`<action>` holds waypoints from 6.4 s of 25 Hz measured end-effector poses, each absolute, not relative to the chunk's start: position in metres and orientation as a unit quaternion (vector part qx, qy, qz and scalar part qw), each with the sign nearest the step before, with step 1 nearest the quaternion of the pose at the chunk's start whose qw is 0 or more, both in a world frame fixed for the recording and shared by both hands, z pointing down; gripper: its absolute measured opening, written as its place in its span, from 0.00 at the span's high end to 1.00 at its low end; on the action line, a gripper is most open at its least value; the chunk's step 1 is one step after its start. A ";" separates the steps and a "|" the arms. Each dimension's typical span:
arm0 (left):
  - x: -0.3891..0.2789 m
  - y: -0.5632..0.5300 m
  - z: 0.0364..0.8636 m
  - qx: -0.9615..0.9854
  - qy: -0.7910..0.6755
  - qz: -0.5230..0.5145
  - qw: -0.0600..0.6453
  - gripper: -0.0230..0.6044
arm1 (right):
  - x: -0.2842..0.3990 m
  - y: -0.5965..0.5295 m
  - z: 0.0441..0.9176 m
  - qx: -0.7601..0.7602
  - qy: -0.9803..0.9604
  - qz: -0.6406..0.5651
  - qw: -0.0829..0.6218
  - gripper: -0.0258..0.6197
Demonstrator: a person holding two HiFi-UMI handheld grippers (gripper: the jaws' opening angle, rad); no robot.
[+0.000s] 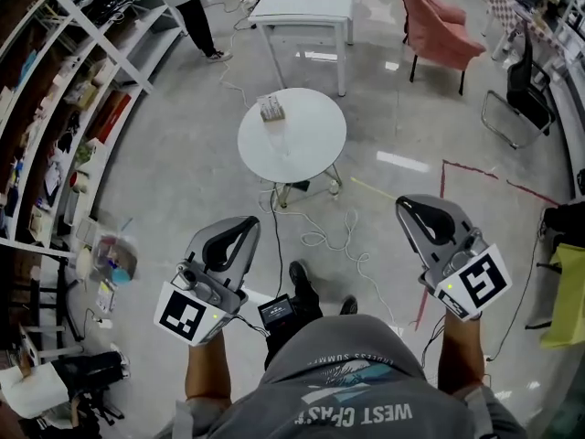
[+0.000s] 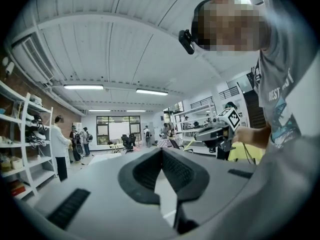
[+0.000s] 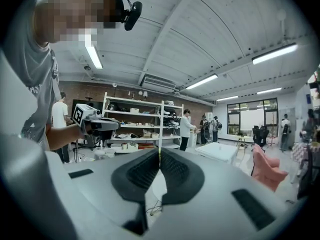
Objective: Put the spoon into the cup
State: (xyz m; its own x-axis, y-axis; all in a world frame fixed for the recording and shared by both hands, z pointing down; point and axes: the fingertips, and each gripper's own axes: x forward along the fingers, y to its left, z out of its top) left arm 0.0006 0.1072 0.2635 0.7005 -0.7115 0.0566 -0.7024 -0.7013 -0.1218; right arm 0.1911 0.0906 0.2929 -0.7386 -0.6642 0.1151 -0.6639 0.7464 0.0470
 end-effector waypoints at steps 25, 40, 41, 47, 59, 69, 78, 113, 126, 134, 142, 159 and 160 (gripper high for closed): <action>-0.097 -0.052 0.270 -0.950 0.310 -0.014 0.033 0.96 | 0.090 -0.037 0.290 0.427 -0.900 0.006 0.090 0.95; -0.078 -0.096 0.282 -0.927 0.373 -0.043 0.021 0.96 | 0.103 -0.110 0.299 0.356 -0.931 0.010 0.077 0.95; -0.075 -0.100 0.281 -0.925 0.377 -0.042 0.020 0.96 | 0.106 -0.116 0.300 0.352 -0.933 0.012 0.078 0.95; -0.060 -0.121 0.278 -0.914 0.402 -0.051 0.022 0.96 | 0.119 -0.146 0.302 0.327 -0.942 0.017 0.074 0.95; -0.096 -0.146 0.292 -0.901 0.430 -0.056 0.005 0.96 | 0.085 -0.190 0.331 0.299 -0.949 0.044 0.095 0.95; -0.122 -0.186 0.302 -0.908 0.415 -0.054 -0.023 0.96 | 0.056 -0.224 0.364 0.311 -0.939 0.085 0.120 0.95; -0.147 -0.215 0.339 -0.908 0.410 -0.053 -0.061 0.96 | 0.025 -0.251 0.420 0.304 -0.932 0.128 0.153 0.95; -0.178 -0.253 0.430 -0.892 0.413 -0.065 -0.174 0.96 | -0.012 -0.272 0.617 0.274 -0.878 0.285 0.270 0.95; -0.182 -0.256 0.434 -0.892 0.411 -0.067 -0.178 0.96 | -0.014 -0.265 0.632 0.265 -0.867 0.309 0.286 0.94; -0.181 -0.251 0.427 -0.897 0.408 -0.066 -0.156 0.96 | -0.011 -0.269 0.621 0.277 -0.869 0.298 0.280 0.87; -0.181 -0.244 0.406 -0.903 0.408 -0.060 -0.122 0.96 | -0.016 -0.281 0.562 0.291 -0.893 0.256 0.228 0.88; -0.165 -0.225 0.324 -0.902 0.428 -0.035 -0.047 0.96 | -0.019 -0.261 0.341 0.258 -0.960 0.059 0.093 0.96; -0.163 -0.224 0.320 -0.902 0.429 -0.034 -0.042 0.96 | -0.017 -0.257 0.331 0.256 -0.961 0.049 0.088 0.96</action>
State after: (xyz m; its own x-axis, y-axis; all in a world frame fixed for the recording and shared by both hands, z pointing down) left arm -0.1633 -0.2235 0.3200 0.6301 -0.7705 0.0966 -0.7761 -0.6290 0.0459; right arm -0.0172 -0.2573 0.3314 -0.8530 -0.4844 0.1942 -0.5016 0.8637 -0.0488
